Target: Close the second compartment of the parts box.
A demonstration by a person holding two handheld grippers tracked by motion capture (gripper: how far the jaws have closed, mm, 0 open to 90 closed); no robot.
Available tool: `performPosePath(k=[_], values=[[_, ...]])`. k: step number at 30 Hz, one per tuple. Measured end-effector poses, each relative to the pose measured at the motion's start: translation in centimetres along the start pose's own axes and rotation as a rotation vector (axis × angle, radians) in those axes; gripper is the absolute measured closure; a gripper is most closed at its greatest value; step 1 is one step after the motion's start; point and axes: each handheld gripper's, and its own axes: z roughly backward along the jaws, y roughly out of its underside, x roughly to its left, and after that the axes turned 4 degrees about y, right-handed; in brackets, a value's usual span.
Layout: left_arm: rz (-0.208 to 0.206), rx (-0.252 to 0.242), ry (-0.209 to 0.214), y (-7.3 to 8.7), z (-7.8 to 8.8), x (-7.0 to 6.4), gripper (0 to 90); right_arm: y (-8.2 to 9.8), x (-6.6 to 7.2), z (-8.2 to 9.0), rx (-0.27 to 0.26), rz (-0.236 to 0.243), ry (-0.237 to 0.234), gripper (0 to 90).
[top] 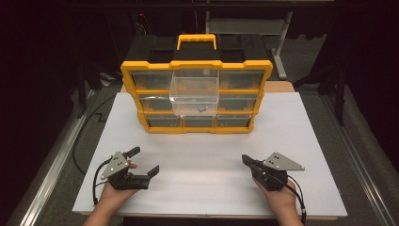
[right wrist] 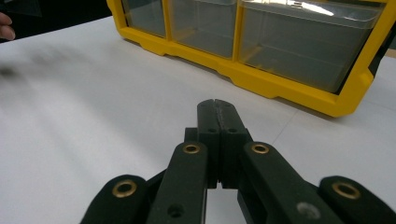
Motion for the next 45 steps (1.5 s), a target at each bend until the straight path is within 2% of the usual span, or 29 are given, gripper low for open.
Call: performPosePath(k=[4, 8, 12, 13, 17, 27, 36, 45], values=[[0.000, -0.011, -0.001, -0.1, 0.1, 0.0, 0.2, -0.1, 0.4, -0.3, -0.011, 0.009, -0.017, 90.0], [0.000, -0.011, 0.000, 0.0, 0.2, 0.0, 0.2, -0.4, 1.4, -1.0, -0.007, 0.029, -0.025, 90.0], [-0.008, -0.011, 0.010, 0.0, 0.1, -0.1, 0.2, -0.7, 2.3, -1.9, 0.013, 0.050, -0.039, 90.0], [-0.009, -0.010, 0.012, 0.0, 0.1, -0.1, 0.2, -0.7, 2.6, -2.1, 0.020, 0.070, -0.037, 90.0], [-0.008, -0.015, 0.020, 0.0, 0.1, -0.1, 0.2, -1.4, 3.4, -3.0, 0.034, 0.082, -0.058, 90.0], [-0.016, -0.019, 0.027, -0.1, -0.1, -0.3, 0.2, -3.6, 4.7, -4.2, -0.004, 0.079, -0.102, 90.0], [-0.017, -0.020, 0.027, -0.1, 0.0, -0.3, 0.2, -5.9, 5.6, -4.9, -0.048, 0.080, -0.119, 90.0], [-0.021, -0.020, 0.030, -0.1, 0.0, -0.3, 0.2, -7.7, 6.1, -4.9, -0.077, 0.094, -0.127, 90.0]])
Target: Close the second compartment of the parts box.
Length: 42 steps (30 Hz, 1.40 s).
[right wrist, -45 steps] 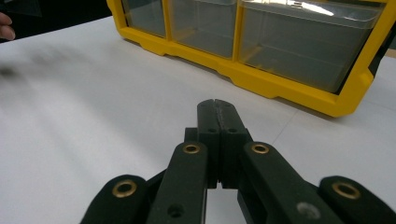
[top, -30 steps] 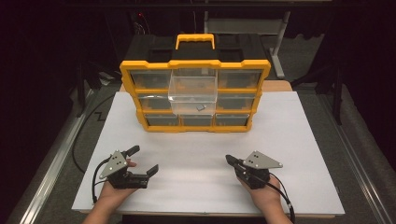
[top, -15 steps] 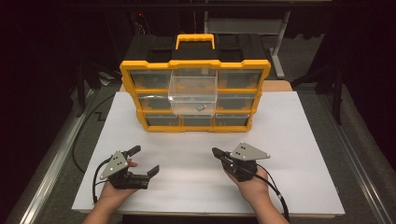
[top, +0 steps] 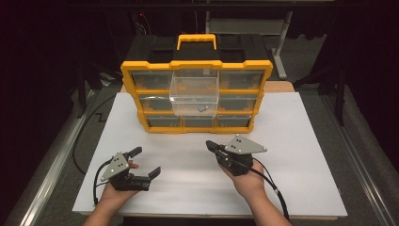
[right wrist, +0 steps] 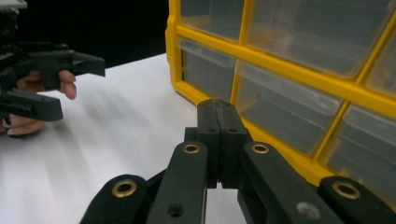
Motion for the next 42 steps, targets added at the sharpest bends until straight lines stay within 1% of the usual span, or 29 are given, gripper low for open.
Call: performPosePath(k=[3, 11, 14, 22, 31, 36, 38, 42], values=[[0.000, 0.000, 0.000, 0.0, 0.0, 0.0, 0.2, -0.6, 0.1, 0.0, -0.004, 0.003, -0.007, 90.0], [0.000, -0.002, 0.002, 0.0, 0.0, 0.0, 0.2, -2.1, 0.5, -0.2, -0.044, 0.013, -0.007, 90.0], [-0.001, -0.002, 0.002, 0.0, 0.0, 0.0, 0.2, -2.7, 0.7, -0.3, -0.047, 0.016, -0.012, 90.0], [0.001, -0.008, 0.002, 0.0, 0.0, 0.0, 0.2, -4.3, 0.9, -0.4, -0.072, 0.039, -0.012, 90.0], [0.002, -0.013, 0.003, 0.0, 0.1, 0.0, 0.2, -6.4, 1.0, -0.2, -0.105, 0.060, 0.011, 90.0], [-0.001, -0.014, 0.005, -0.1, 0.1, 0.0, 0.2, -7.5, 1.0, -0.1, -0.137, 0.067, 0.024, 90.0], [-0.001, -0.014, 0.005, -0.1, 0.1, 0.0, 0.2, -7.9, 1.0, 0.0, -0.145, 0.062, 0.029, 90.0], [-0.002, -0.016, 0.005, -0.1, 0.2, 0.0, 0.2, -8.7, 0.8, 0.0, -0.161, 0.065, 0.039, 90.0]])
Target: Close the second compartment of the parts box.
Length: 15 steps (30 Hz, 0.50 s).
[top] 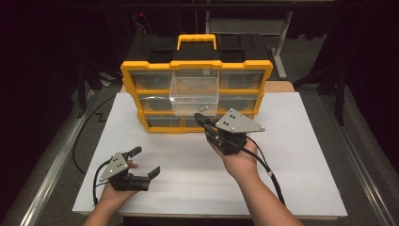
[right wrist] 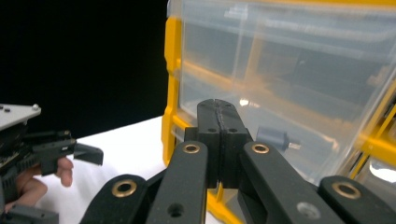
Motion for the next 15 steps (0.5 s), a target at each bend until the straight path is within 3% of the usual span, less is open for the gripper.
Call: performPosePath(k=[15], values=[[0.003, -0.008, 0.000, 0.0, 0.1, 0.1, 0.2, -2.3, -0.3, -0.5, -0.036, 0.023, 0.031, 90.0]])
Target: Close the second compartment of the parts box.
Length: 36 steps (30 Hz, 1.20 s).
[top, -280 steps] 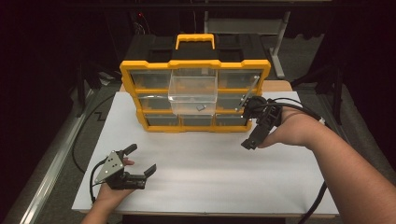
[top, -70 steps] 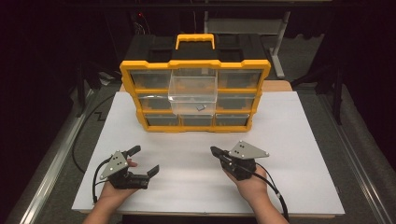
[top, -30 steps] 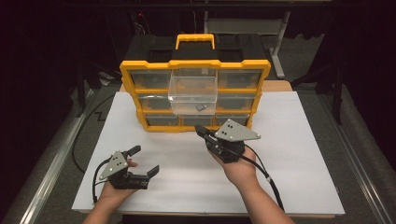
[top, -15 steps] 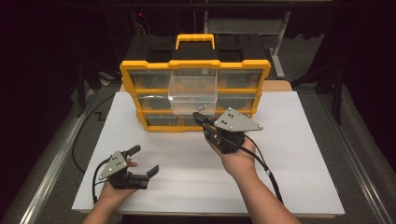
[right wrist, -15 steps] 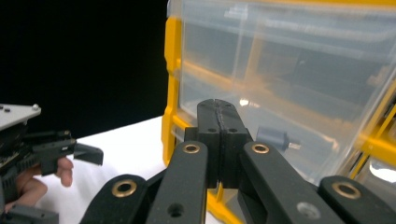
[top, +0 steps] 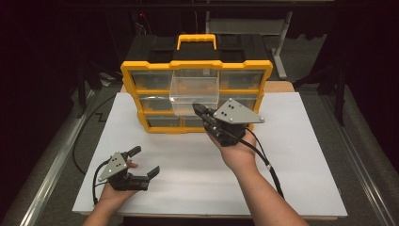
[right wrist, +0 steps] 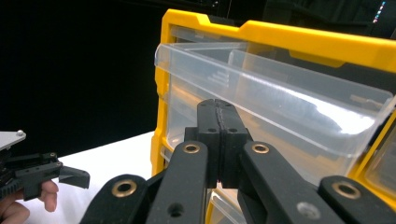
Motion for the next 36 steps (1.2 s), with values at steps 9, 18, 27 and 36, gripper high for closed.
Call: performPosePath(k=[9, 18, 27, 36], values=[[0.001, -0.002, 0.000, 0.0, 0.1, 0.0, 0.2, -0.7, -0.1, -0.3, -0.003, 0.009, 0.008, 90.0], [0.003, -0.009, 0.002, 0.0, 0.0, 0.0, 0.2, -0.9, -0.3, -0.6, 0.000, 0.013, 0.017, 90.0], [0.000, -0.008, 0.001, 0.0, 0.1, 0.0, 0.2, -0.9, -0.6, -1.1, 0.005, 0.022, 0.029, 90.0], [0.001, -0.008, 0.001, 0.0, 0.1, 0.0, 0.2, -0.9, -1.2, -1.6, 0.013, 0.022, 0.049, 90.0]])
